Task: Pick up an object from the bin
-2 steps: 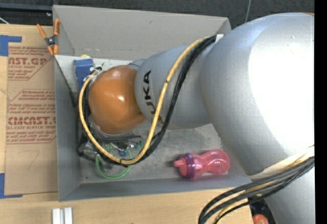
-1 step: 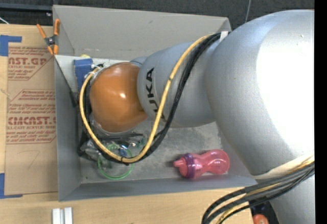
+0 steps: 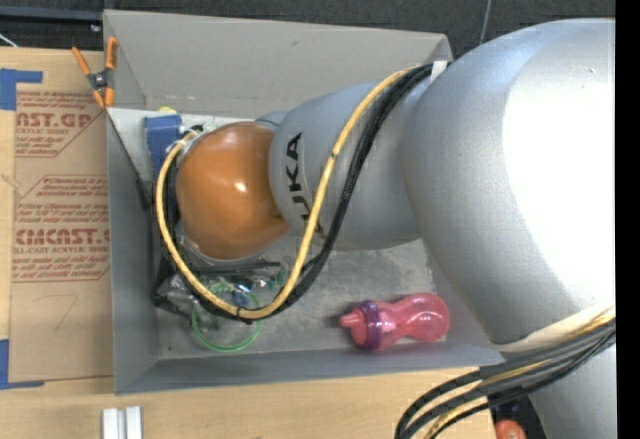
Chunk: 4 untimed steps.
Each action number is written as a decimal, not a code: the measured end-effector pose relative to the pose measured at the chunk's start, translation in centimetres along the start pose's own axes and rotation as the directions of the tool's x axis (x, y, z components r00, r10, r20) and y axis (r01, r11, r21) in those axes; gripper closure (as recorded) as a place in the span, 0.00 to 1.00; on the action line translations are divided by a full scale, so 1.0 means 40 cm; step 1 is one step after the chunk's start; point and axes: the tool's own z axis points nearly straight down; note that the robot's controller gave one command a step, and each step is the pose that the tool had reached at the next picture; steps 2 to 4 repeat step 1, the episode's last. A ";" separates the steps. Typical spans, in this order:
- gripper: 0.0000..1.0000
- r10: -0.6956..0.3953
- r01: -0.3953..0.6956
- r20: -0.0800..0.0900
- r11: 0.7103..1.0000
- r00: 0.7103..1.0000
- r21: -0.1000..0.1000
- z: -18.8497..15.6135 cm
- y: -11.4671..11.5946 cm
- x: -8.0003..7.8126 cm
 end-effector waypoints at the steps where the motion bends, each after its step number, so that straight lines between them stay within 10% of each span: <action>1: 1.00 0.000 0.000 -0.005 1.000 1.000 -0.003 -0.090 0.004 0.004; 4: 1.00 0.000 0.000 -0.005 1.000 1.000 -0.003 -0.090 0.004 0.004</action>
Offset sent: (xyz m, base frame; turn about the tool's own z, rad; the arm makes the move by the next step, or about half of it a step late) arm -0.0024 -0.0006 0.0441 0.0001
